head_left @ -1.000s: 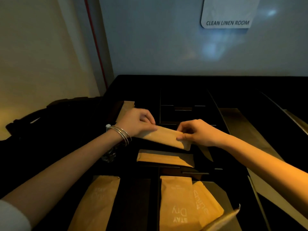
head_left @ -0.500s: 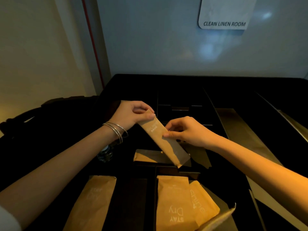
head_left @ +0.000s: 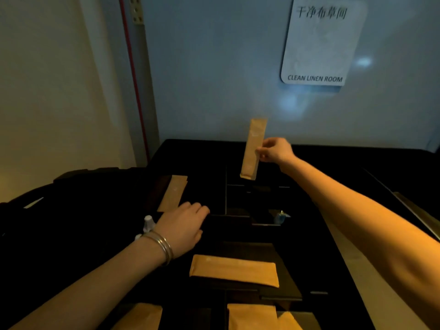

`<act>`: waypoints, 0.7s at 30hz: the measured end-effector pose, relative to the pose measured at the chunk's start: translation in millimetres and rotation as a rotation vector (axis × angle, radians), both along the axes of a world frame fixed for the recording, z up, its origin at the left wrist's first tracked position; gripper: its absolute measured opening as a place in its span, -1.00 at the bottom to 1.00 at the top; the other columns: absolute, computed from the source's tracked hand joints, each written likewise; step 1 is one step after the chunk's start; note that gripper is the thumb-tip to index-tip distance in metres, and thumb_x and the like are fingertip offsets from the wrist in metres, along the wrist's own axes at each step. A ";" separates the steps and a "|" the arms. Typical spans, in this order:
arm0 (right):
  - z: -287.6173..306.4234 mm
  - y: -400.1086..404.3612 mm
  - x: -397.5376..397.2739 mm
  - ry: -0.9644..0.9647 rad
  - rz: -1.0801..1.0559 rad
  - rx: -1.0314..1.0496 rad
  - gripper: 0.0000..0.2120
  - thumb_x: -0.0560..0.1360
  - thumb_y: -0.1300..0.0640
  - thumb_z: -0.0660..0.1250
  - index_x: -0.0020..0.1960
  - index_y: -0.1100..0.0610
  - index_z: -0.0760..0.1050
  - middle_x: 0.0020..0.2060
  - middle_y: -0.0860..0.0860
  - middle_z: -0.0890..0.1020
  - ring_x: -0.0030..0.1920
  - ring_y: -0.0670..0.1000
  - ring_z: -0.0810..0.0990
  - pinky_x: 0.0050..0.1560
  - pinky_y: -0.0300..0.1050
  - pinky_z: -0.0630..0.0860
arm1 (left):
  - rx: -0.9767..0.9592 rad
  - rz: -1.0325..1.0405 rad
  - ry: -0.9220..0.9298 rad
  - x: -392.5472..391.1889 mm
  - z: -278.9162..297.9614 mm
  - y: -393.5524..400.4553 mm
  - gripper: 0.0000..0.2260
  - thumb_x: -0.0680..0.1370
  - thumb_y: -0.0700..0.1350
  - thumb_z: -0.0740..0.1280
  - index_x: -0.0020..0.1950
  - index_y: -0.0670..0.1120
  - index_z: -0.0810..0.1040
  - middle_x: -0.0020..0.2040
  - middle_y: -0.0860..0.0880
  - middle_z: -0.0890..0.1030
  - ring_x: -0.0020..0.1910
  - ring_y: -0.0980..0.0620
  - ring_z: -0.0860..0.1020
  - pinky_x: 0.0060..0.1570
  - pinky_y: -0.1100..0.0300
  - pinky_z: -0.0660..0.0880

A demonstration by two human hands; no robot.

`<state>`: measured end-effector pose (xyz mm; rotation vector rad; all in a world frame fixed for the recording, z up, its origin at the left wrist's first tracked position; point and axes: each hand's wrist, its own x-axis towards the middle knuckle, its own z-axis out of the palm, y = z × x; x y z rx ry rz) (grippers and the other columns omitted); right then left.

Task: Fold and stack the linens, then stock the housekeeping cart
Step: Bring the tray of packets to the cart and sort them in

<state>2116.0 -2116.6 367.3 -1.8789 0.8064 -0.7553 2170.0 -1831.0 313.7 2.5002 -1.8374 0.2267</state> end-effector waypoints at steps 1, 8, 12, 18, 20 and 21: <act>-6.5 -5.9 10.7 0.032 -0.016 -0.003 -0.73 0.45 0.35 0.39 -0.35 0.10 0.46 -0.44 0.04 0.56 -0.55 -0.19 0.50 -0.36 -0.28 0.58 | 0.002 0.011 0.013 0.5 -0.5 0.1 -0.62 0.59 -0.03 0.19 0.40 0.00 0.24 0.28 0.03 0.37 0.26 0.05 0.36 0.14 0.13 0.45; -38.1 -10.5 48.4 0.210 0.122 0.188 -0.80 0.43 0.39 0.39 -0.29 0.20 0.45 -0.30 0.11 0.55 -0.30 -0.01 0.54 -0.41 -0.23 0.59 | -0.003 0.007 0.032 2.0 1.1 -1.6 -0.64 0.60 -0.04 0.18 0.39 -0.01 0.24 0.25 0.03 0.40 0.22 0.06 0.38 0.02 0.19 0.45; -50.4 -8.7 49.6 0.243 0.156 0.226 -0.85 0.44 0.37 0.38 -0.25 0.21 0.48 -0.27 0.09 0.56 -0.25 -0.02 0.56 -0.37 -0.25 0.59 | 0.004 -0.009 0.029 5.8 1.4 -2.5 -0.64 0.60 -0.04 0.18 0.38 -0.01 0.24 0.24 0.03 0.42 0.21 0.06 0.39 0.04 0.17 0.48; -41.5 -2.4 44.9 0.329 0.144 0.131 -0.73 0.40 0.26 0.46 0.06 0.28 0.51 -0.10 0.15 0.59 -0.16 0.06 0.61 -0.27 -0.19 0.60 | 0.010 -0.043 0.013 10.6 2.5 -4.3 -0.63 0.60 -0.05 0.19 0.39 0.01 0.24 0.26 0.03 0.40 0.22 0.06 0.37 0.02 0.21 0.45; -31.4 2.5 32.5 0.338 0.118 0.003 -0.65 0.42 0.22 0.46 0.15 0.31 0.50 -0.08 0.17 0.60 -0.24 0.01 0.60 -0.30 -0.25 0.59 | 0.013 -0.052 0.017 10.2 4.2 -3.0 -0.61 0.59 -0.04 0.20 0.40 0.02 0.22 0.26 0.04 0.39 0.22 0.08 0.38 0.03 0.21 0.46; -25.5 6.6 22.9 0.300 0.101 -0.058 -0.67 0.43 0.22 0.45 0.14 0.33 0.51 -0.10 0.18 0.61 -0.30 -0.04 0.58 -0.34 -0.30 0.57 | 0.009 -0.059 0.025 10.1 5.4 -2.3 -0.60 0.59 -0.04 0.20 0.41 0.03 0.21 0.27 0.05 0.39 0.23 0.08 0.38 0.03 0.21 0.46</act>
